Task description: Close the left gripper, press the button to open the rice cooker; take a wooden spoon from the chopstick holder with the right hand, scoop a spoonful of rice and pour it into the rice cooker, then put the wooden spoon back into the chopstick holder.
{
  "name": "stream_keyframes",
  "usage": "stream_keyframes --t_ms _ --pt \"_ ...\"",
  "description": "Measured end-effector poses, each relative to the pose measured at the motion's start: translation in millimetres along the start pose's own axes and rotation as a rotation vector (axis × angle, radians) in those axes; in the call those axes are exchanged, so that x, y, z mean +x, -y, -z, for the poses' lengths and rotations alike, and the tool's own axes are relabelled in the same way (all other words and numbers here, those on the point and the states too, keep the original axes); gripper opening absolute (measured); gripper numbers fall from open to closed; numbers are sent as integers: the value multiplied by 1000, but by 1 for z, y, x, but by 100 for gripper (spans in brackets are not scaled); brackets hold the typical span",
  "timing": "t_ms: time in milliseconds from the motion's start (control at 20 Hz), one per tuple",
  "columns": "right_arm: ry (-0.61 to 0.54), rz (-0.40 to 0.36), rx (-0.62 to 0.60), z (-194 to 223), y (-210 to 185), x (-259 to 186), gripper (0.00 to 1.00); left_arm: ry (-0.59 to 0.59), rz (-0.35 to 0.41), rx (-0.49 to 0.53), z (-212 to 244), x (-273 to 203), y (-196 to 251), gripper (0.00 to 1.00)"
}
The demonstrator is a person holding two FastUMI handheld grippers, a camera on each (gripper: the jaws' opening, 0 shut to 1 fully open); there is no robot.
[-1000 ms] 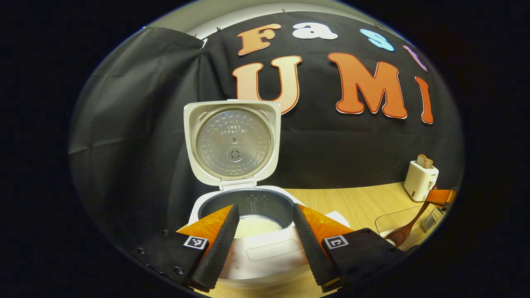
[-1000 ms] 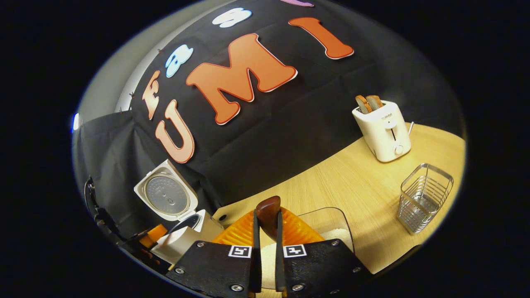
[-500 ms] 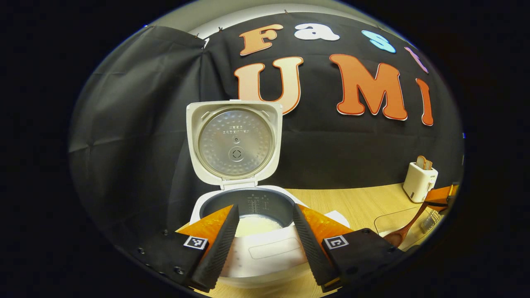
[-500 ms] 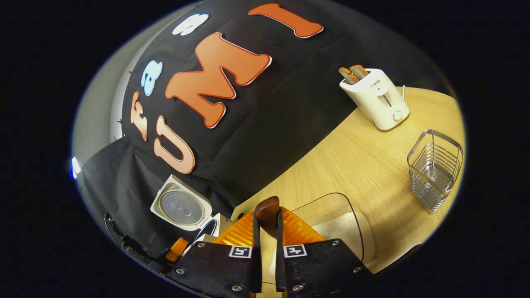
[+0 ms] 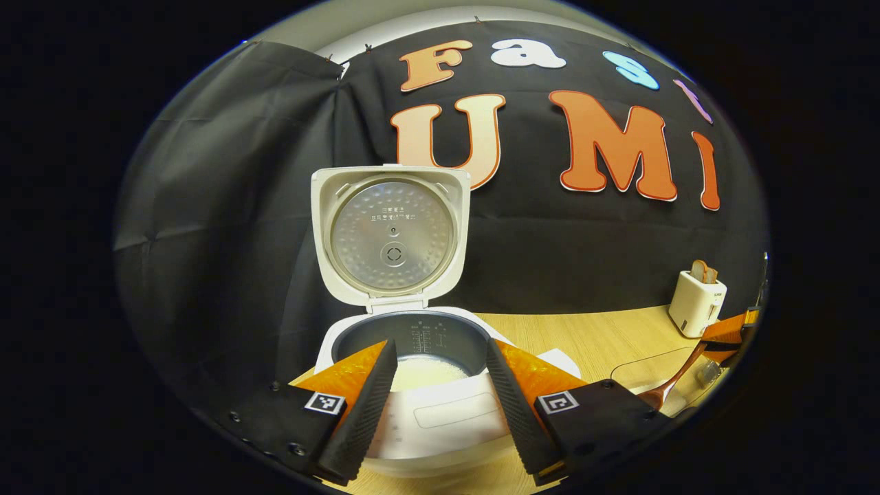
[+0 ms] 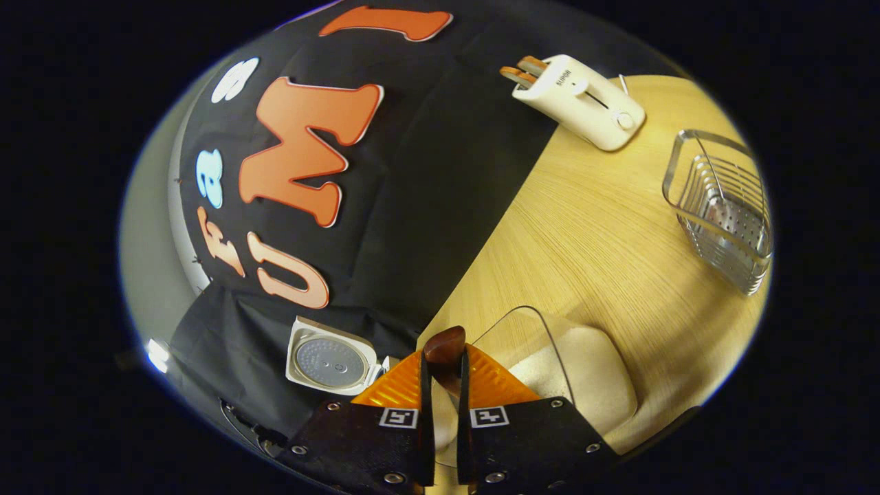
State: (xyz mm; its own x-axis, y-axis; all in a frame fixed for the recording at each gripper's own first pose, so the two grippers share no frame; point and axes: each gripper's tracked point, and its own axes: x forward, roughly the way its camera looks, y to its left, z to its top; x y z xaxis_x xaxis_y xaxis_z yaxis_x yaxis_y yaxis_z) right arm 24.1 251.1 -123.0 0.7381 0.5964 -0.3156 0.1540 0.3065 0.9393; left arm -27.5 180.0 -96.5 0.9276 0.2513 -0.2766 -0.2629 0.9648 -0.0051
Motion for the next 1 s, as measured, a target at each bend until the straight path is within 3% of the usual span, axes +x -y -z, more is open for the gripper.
stream_keyframes --t_ms 350,750,1000 --pt "3 -46 189 -11 1 -4 13 14 -24 -3 -3 -3 -9 86" --pt "121 -110 363 -61 -11 -21 13 27 -32 -14 -6 -7 -13 87" --pt "136 -134 484 -73 -18 -20 13 28 -42 -19 -6 -11 -18 87"
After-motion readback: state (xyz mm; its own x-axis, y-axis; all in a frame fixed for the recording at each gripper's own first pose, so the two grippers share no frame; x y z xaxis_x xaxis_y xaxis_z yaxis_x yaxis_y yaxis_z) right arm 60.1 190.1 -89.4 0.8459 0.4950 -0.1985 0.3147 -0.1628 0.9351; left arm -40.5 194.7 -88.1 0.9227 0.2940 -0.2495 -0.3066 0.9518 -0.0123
